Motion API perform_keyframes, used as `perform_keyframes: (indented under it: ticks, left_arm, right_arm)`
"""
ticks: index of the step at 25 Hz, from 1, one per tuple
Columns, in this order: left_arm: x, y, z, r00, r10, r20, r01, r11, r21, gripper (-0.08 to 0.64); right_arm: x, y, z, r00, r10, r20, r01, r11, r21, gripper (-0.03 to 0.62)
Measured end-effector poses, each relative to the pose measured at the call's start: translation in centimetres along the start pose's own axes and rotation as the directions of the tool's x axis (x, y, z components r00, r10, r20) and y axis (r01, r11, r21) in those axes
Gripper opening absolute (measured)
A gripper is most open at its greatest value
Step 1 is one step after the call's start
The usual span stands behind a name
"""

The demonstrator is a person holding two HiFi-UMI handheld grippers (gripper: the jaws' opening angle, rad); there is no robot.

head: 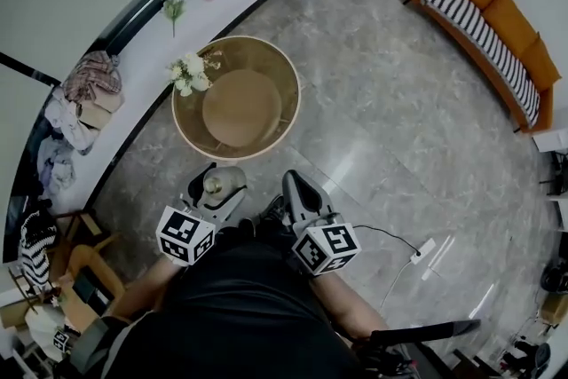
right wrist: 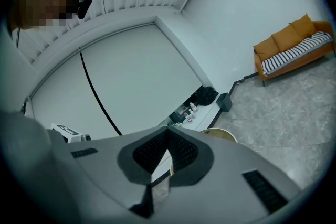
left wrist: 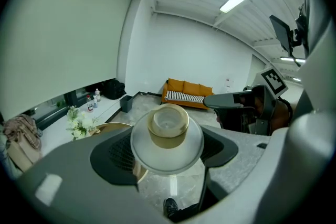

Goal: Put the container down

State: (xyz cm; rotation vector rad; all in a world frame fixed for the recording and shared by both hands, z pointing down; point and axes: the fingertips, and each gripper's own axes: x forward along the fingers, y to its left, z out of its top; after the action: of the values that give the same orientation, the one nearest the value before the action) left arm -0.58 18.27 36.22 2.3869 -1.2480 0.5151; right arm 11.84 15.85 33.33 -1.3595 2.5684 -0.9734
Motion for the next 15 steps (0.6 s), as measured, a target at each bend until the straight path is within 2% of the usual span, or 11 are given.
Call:
perform_keyframes:
  ticks: [6, 15]
  left_arm:
    - [0.5, 1.0, 1.2, 0.999, 0.048, 0.007, -0.048, 0.999, -0.009, 0.339]
    - [1.6, 1.2, 1.6, 1.0, 0.026, 0.0, -0.026, 1.0, -0.005, 0.339]
  right_arm:
    - [1.6, -0.4, 0.7, 0.999, 0.042, -0.007, -0.042, 0.999, 0.012, 0.006]
    - [2.2, -1.1, 1.1, 1.0, 0.023, 0.0, -0.023, 0.999, 0.031, 0.006]
